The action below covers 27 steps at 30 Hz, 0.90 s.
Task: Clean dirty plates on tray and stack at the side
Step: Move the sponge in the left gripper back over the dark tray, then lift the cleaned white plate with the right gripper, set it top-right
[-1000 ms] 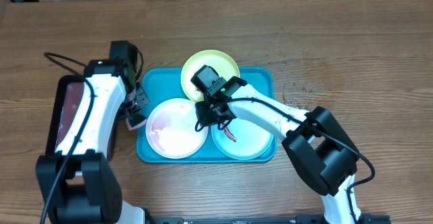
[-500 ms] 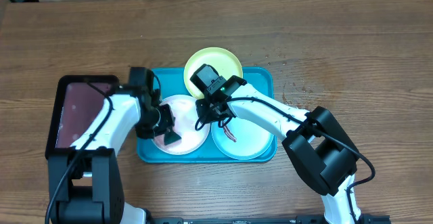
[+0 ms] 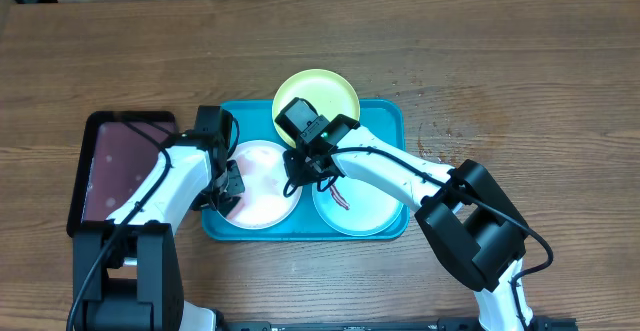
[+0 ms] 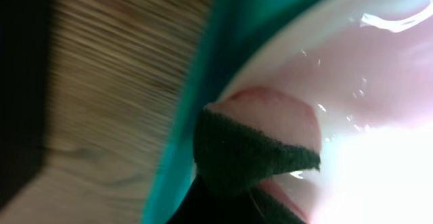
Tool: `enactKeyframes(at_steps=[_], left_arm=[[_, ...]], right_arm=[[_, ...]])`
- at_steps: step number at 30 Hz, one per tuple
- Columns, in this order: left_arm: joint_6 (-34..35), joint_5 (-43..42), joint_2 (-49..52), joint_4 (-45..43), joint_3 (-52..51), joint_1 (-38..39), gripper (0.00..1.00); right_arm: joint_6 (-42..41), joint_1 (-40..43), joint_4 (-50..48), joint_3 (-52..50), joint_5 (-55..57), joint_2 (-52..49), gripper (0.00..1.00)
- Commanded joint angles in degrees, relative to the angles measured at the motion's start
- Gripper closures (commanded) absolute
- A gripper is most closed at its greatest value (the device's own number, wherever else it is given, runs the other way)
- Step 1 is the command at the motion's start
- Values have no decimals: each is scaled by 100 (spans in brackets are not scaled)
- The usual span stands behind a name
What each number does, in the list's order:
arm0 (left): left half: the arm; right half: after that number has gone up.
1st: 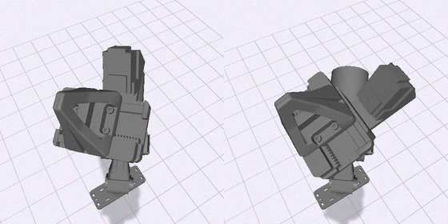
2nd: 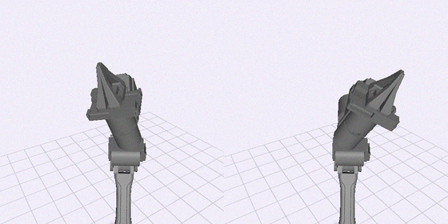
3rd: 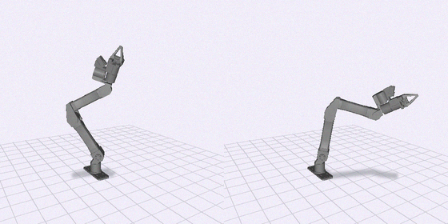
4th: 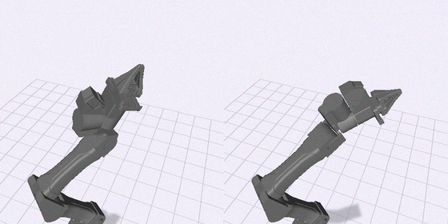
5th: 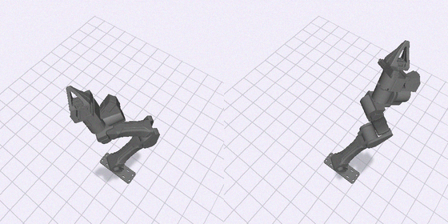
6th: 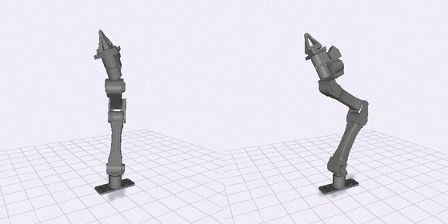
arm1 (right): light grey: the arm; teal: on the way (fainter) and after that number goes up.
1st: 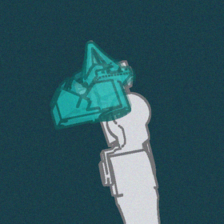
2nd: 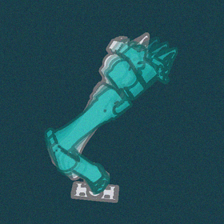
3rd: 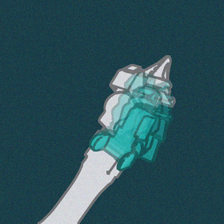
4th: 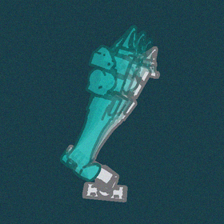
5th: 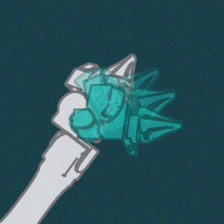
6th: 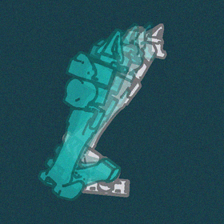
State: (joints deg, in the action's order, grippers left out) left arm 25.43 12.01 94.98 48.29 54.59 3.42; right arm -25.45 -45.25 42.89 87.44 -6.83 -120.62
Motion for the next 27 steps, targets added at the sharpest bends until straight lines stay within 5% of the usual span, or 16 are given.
enactKeyframes(at_steps=[1,10,17,27], left_arm=[[251,1410,35,275,684,-79,96],[564,435,-457,1058,2450,-407,96],[369,-1193,-890,1224,2514,-2059,96],[372,-1580,-861,1558,2424,-3486,96]], right_arm=[[101,149,96,114,426,2,96],[651,142,184,138,426,236,96],[1519,127,400,555,1104,916,96],[2911,-170,238,1062,3213,1220,96]])
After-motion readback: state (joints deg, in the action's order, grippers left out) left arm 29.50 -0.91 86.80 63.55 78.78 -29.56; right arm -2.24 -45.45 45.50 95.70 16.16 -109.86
